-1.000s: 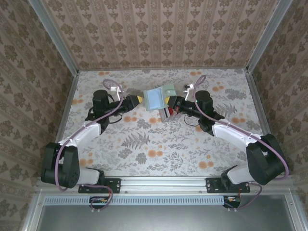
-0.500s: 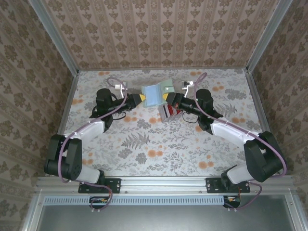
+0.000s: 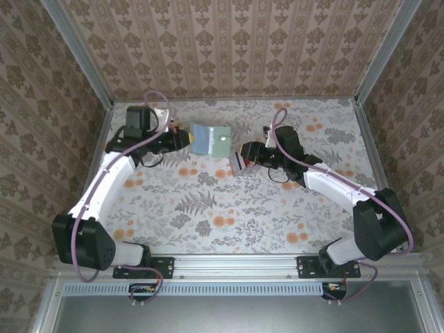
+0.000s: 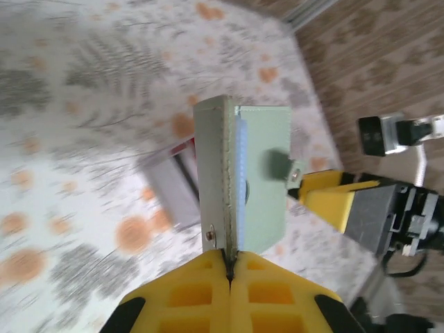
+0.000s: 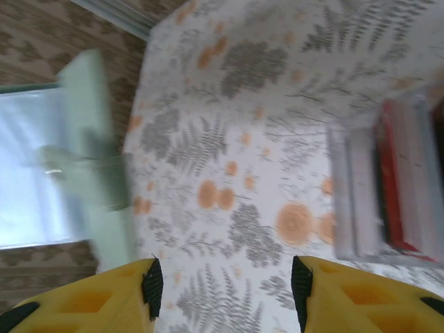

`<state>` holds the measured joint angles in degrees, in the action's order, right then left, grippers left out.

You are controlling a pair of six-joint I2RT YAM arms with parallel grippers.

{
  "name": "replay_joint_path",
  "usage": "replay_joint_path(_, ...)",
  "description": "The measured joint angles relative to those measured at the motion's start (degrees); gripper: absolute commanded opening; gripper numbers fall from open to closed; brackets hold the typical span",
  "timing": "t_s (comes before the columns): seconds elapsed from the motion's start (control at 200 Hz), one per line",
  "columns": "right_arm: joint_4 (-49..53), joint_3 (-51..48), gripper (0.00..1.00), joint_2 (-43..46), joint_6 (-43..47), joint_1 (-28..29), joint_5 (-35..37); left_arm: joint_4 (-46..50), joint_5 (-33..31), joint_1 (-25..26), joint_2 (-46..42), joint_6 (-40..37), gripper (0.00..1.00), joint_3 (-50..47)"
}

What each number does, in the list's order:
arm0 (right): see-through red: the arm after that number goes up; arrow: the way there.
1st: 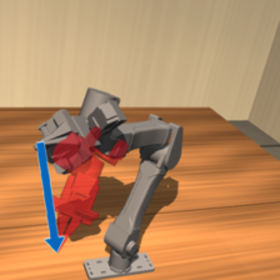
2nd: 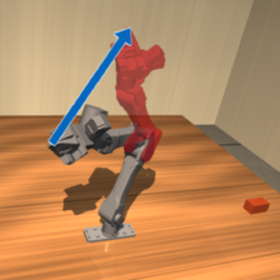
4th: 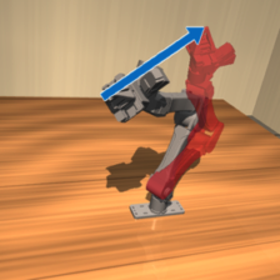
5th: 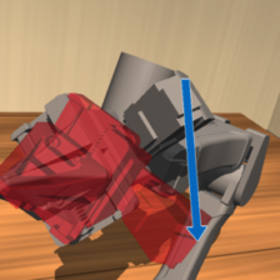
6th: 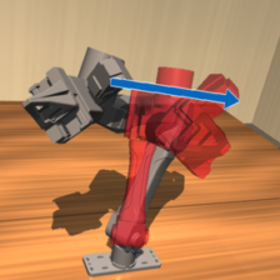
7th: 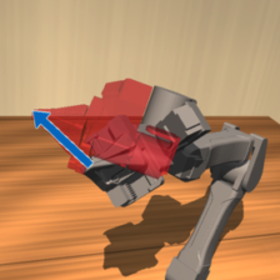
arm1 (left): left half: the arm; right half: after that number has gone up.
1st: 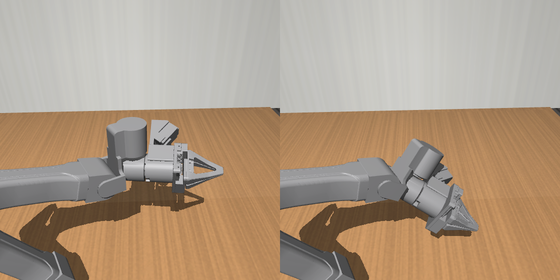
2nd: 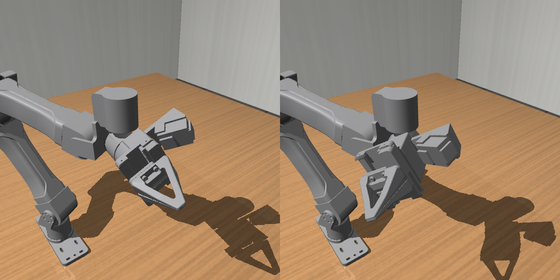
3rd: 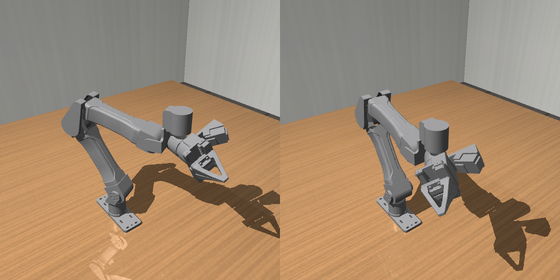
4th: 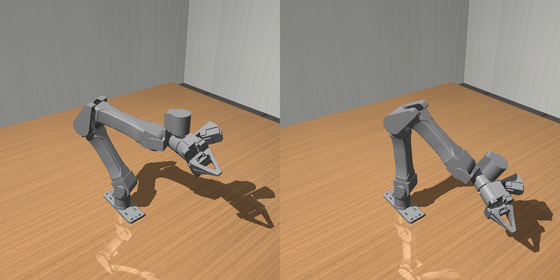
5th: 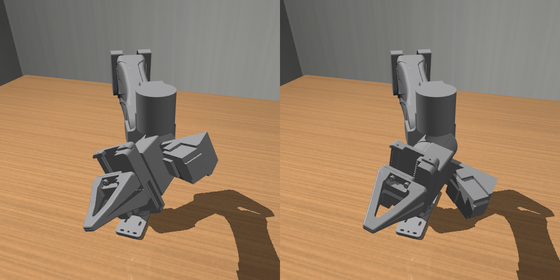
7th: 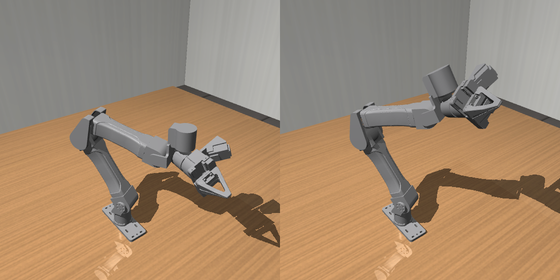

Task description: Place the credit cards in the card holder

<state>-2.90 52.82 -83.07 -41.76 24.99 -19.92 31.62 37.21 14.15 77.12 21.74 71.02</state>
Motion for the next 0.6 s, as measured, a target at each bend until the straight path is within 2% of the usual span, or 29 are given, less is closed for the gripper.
replay_joint_path(0.115, 4.28, 1.38, 0.56, -0.72, 3.06, 0.02, 0.7, 17.33, -9.57, 1.01, 1.38, -6.01, 0.0, 6.43)
replay_joint_path(0.23, 6.86, 5.44, 0.57, -4.35, 5.6, 1.09, 0.66, 27.85, -18.82, 5.09, 6.73, -7.56, 0.0, 8.17)
replay_joint_path(0.445, 8.31, 11.58, 0.57, -11.72, 7.23, 5.84, -2.58, 34.42, -29.0, 15.56, 22.36, -6.32, 0.0, 10.73)
replay_joint_path(0.6, -0.76, 8.72, 0.54, -15.96, 0.17, 7.37, -9.27, 35.01, -31.74, 20.41, 28.24, -4.66, 0.0, 15.21)
